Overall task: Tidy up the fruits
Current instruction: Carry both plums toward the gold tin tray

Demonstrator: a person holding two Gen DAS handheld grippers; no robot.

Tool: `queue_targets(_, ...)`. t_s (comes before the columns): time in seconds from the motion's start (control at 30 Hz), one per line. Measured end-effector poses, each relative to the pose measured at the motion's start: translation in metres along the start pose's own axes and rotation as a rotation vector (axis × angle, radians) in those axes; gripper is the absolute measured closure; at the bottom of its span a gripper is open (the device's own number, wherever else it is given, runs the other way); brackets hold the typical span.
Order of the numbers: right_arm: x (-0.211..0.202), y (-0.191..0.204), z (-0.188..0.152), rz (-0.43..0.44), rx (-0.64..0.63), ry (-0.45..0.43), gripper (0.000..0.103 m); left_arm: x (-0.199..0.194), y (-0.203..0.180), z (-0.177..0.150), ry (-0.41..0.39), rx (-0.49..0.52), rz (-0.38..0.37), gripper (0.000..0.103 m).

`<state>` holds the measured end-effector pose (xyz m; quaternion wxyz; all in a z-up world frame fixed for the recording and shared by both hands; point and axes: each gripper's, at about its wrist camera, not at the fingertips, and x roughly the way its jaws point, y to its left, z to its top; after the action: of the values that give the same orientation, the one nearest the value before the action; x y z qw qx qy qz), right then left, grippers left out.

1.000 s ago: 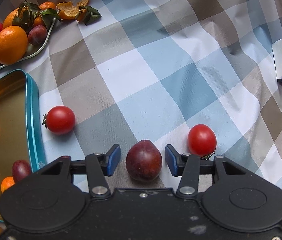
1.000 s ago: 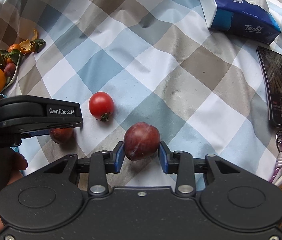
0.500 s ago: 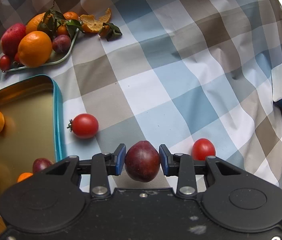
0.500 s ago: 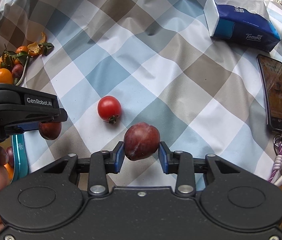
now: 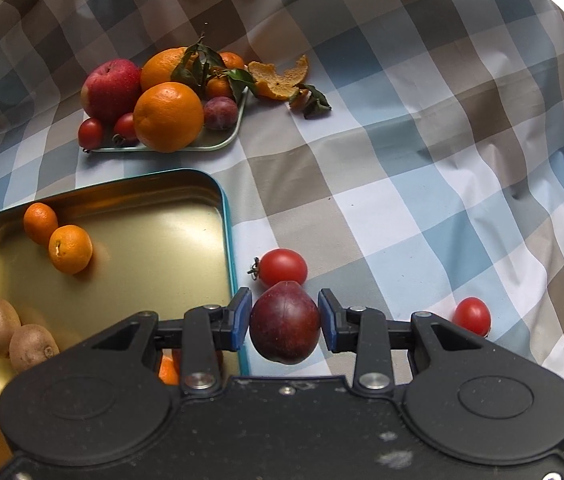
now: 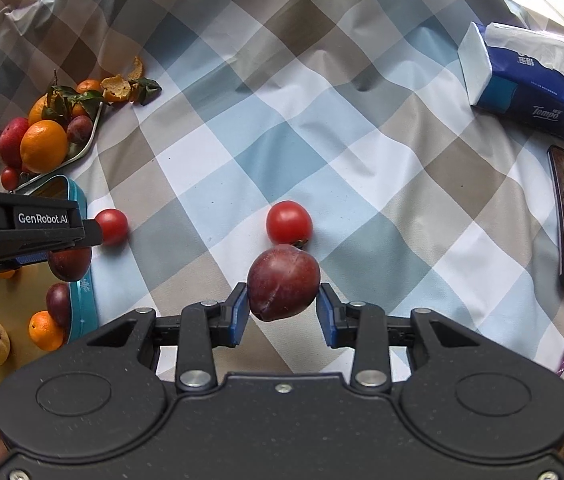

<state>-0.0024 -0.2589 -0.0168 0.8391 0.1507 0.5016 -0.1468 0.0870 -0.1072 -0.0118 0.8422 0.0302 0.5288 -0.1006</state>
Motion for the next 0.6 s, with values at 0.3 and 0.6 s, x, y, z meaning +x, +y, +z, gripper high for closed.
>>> queue_targets(0.3, 0.003, 0.036, 0.001, 0.019, -0.065, -0.002, 0.057, -0.004, 0.042, 0.001, -0.005, -0.064, 0.023, 0.067)
queue_targets(0.6, 0.005, 0.077, 0.000, 0.046, -0.137, -0.003, 0.057, -0.003, 0.091, 0.000, 0.010, -0.133, 0.063, 0.067)
